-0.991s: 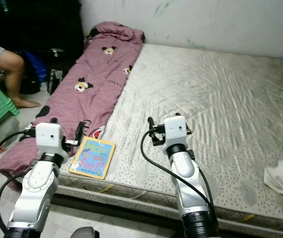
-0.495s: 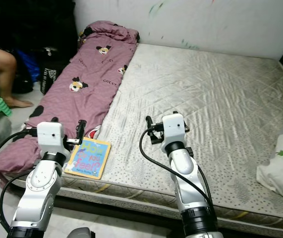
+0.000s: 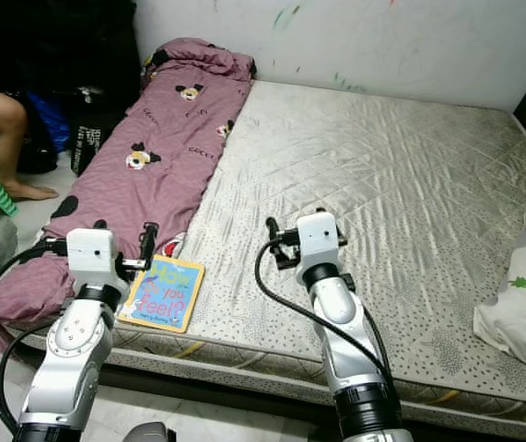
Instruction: Clean up the room
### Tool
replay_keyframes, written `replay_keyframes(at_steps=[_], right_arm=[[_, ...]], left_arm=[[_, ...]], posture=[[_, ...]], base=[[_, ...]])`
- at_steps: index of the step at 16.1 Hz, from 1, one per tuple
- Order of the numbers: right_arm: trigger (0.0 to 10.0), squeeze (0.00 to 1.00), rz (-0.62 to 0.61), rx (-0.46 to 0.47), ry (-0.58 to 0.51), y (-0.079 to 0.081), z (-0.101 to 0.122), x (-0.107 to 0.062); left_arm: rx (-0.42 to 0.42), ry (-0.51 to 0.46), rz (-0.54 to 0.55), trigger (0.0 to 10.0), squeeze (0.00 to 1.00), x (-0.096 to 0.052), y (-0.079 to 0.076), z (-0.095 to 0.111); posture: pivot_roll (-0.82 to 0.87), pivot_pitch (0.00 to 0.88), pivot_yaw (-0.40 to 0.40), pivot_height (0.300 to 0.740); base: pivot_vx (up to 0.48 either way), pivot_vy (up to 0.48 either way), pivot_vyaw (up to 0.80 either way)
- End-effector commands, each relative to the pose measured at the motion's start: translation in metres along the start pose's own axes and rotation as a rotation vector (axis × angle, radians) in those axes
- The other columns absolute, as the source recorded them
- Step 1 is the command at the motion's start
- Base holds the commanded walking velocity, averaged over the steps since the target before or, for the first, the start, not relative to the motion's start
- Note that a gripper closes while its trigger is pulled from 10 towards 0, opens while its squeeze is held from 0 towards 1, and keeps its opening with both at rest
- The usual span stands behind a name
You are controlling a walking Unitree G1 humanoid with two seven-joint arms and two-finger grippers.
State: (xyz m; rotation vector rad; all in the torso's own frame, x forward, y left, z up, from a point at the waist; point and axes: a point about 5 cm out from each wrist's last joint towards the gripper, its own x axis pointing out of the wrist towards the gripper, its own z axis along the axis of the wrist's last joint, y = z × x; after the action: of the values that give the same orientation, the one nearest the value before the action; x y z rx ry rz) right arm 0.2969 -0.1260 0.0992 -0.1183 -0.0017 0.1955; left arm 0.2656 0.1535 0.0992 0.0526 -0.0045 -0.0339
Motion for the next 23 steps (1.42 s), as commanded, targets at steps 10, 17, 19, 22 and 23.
replay_keyframes(at_steps=[10,17,19,22,23], right_arm=[[10.0,0.00,0.003,-0.007,-0.004,-0.0004,-0.0004,-0.0003],[10.0,0.00,0.009,-0.012,-0.005,0.0000,-0.0010,-0.0007],[10.0,0.00,0.010,-0.013,-0.005,-0.0003,-0.0015,-0.0013],[10.0,0.00,0.009,-0.013,-0.004,-0.0006,-0.0018,-0.0015],[10.0,0.00,0.009,-0.013,-0.003,-0.0006,-0.0019,-0.0015]], left_arm=[[0.006,-0.004,-0.019,10.0,0.00,0.0023,-0.0014,0.0019],[0.007,-0.006,-0.023,10.0,0.00,0.0022,-0.0026,0.0016],[0.006,-0.005,-0.025,10.0,0.00,0.0017,-0.0033,0.0012],[-0.016,-0.021,-0.024,10.0,0.00,0.0025,-0.0039,0.0031],[-0.022,-0.036,-0.033,10.0,0.00,0.0021,-0.0044,0.0051]], posture=[[0.05,0.000,-0.046,0.740],[0.05,0.000,-0.047,0.740],[0.05,0.000,-0.047,0.740],[0.04,0.000,-0.049,0.740],[0.04,0.000,-0.049,0.740]], base=[[0.000,-0.348,0.00],[0.000,-0.350,0.00],[0.000,-0.351,0.00],[0.000,-0.116,0.00],[0.000,0.000,0.00]])
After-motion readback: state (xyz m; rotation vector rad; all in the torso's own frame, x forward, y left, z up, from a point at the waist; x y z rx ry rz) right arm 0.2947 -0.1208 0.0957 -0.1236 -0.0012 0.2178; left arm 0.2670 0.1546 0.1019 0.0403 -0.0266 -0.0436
